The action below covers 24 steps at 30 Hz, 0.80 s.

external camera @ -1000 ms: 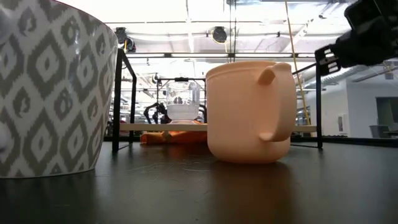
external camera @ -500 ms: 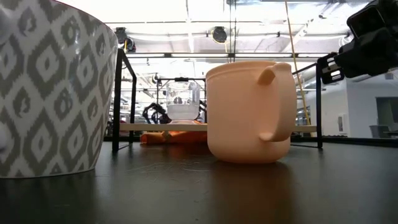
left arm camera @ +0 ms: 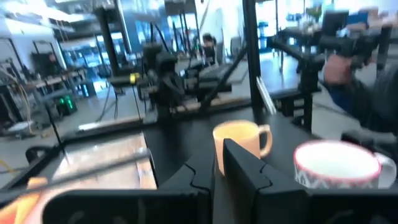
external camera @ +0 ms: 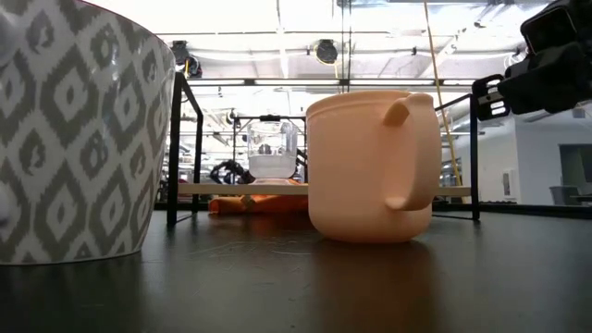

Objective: Stack small to large cups/mugs on shelf
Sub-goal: Put the orange mug on the shelf

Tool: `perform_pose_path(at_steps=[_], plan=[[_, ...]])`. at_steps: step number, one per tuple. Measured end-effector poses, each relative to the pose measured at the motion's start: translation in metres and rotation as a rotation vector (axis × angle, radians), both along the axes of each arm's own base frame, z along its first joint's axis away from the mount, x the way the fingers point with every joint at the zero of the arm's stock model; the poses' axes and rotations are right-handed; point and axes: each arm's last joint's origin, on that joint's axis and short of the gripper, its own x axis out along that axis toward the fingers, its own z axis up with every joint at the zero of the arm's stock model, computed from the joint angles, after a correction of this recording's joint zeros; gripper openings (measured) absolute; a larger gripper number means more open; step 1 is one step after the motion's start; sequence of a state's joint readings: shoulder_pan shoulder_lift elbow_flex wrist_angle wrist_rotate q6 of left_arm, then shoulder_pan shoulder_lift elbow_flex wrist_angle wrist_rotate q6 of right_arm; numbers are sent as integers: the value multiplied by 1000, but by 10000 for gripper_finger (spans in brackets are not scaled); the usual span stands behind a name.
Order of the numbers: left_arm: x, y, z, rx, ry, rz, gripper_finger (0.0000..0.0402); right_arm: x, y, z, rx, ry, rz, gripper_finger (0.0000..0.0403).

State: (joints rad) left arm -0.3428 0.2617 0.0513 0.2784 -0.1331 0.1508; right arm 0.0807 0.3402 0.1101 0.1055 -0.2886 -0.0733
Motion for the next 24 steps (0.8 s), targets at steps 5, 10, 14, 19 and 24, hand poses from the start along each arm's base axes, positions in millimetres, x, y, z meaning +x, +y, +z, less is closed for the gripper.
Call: perform_pose_path(at_steps=[5, 10, 14, 19, 24], plan=[[0, 0, 2, -61, -11, 6, 35, 0, 0, -2, -16, -11, 3, 0], [-1, 0, 6, -76, -46, -5, 35, 1, 0, 1, -9, -105, 2, 0], [-1, 0, 10, -79, -94, -7, 35, 1, 0, 3, 30, -119, -9, 0], [-1, 1, 12, -96, -103, 3, 35, 1, 0, 5, 41, -130, -11, 0], [-1, 1, 11, -109, -95, 16, 35, 1, 0, 5, 42, -132, -11, 0]])
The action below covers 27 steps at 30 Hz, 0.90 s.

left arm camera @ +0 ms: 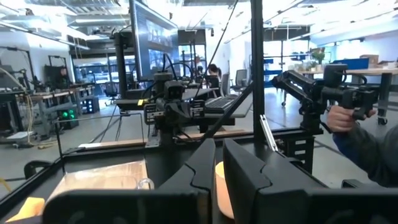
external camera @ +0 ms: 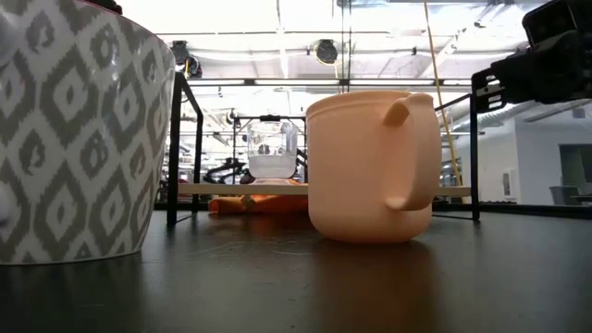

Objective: Stack small to large cups/mugs on shelf
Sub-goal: Put the orange mug on the shelf

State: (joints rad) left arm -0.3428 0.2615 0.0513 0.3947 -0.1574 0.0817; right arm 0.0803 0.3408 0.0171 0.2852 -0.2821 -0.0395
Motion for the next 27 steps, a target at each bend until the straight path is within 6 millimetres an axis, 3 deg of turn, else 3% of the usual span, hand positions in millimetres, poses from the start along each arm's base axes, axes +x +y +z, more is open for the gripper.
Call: perform_pose_path(at_steps=[12, 23, 27], plan=[[0, 1, 0, -38, 8, 28, 35, 0, 0, 0, -30, -13, 1, 0], [0, 2, 0, -47, 11, 74, 35, -1, 0, 11, -15, -129, 14, 0], [0, 2, 0, -47, 11, 74, 35, -2, 3, 14, -7, -159, 119, 0]])
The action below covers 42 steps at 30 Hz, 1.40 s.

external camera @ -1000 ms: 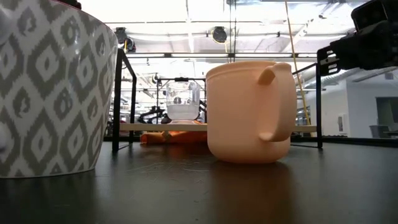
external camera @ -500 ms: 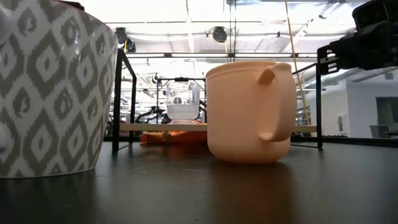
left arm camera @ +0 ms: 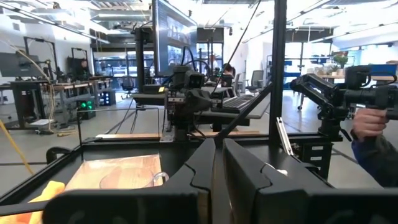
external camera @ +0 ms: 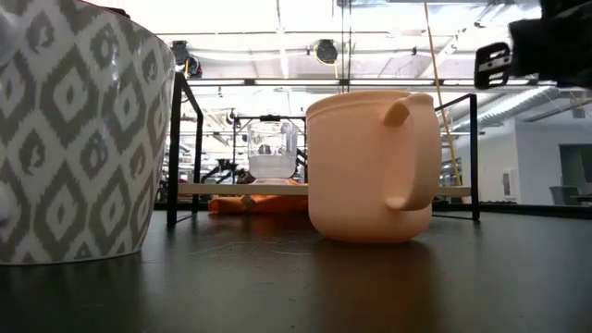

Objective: Stack small to large cups/mugs on shelf
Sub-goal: Put the orange mug on the shelf

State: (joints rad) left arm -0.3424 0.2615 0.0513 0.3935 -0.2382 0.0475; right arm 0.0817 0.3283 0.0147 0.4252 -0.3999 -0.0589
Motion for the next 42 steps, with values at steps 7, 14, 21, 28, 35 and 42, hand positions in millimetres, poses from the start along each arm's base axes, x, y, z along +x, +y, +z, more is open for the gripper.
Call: perform_pose_path(at_steps=[7, 14, 21, 28, 35, 42], plan=[[0, 0, 0, -1, 2, 0, 35, -4, 11, 7, 21, -72, 143, 0], [0, 0, 0, -6, 4, -1, 35, -6, 15, 6, 20, -57, 146, 0], [0, 0, -1, -9, 11, -2, 35, -10, 13, 6, 11, -62, 108, 0], [0, 0, -2, -24, 21, -6, 35, -11, 13, 0, 30, 7, 93, 0], [0, 0, -2, -29, 28, -7, 35, -10, 12, -7, 43, 96, 58, 0], [0, 0, -2, -29, 28, -7, 35, -10, 12, -10, 28, 125, 58, 0]])
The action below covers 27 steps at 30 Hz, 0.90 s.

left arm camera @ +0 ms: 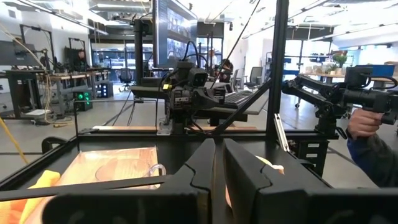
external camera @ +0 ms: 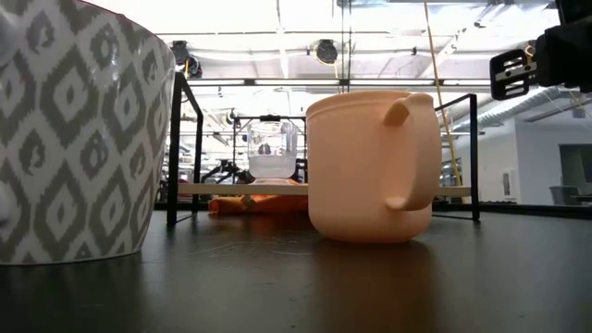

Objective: Stack small to large cups/mugs on shelf
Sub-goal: Put the orange mug on the shelf

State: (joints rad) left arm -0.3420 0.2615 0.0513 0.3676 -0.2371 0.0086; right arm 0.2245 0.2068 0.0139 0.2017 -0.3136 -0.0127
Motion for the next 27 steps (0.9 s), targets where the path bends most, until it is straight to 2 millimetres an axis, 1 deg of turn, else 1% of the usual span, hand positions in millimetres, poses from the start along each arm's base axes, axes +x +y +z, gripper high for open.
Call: perform_pose_path(at_steps=[14, 20, 23, 27], plan=[[0, 0, 0, 12, 0, 1, 35, 0, 0, -1, -1, 6, 5, 0], [0, 0, 0, -63, 9, -11, 35, 0, 0, -1, -6, 5, 5, 0], [2, -2, -2, -71, 29, -39, 35, 0, 0, -1, -10, 3, 5, 0], [7, -4, 4, -90, 12, -65, 35, 0, 0, -1, -23, -6, 5, 0]])
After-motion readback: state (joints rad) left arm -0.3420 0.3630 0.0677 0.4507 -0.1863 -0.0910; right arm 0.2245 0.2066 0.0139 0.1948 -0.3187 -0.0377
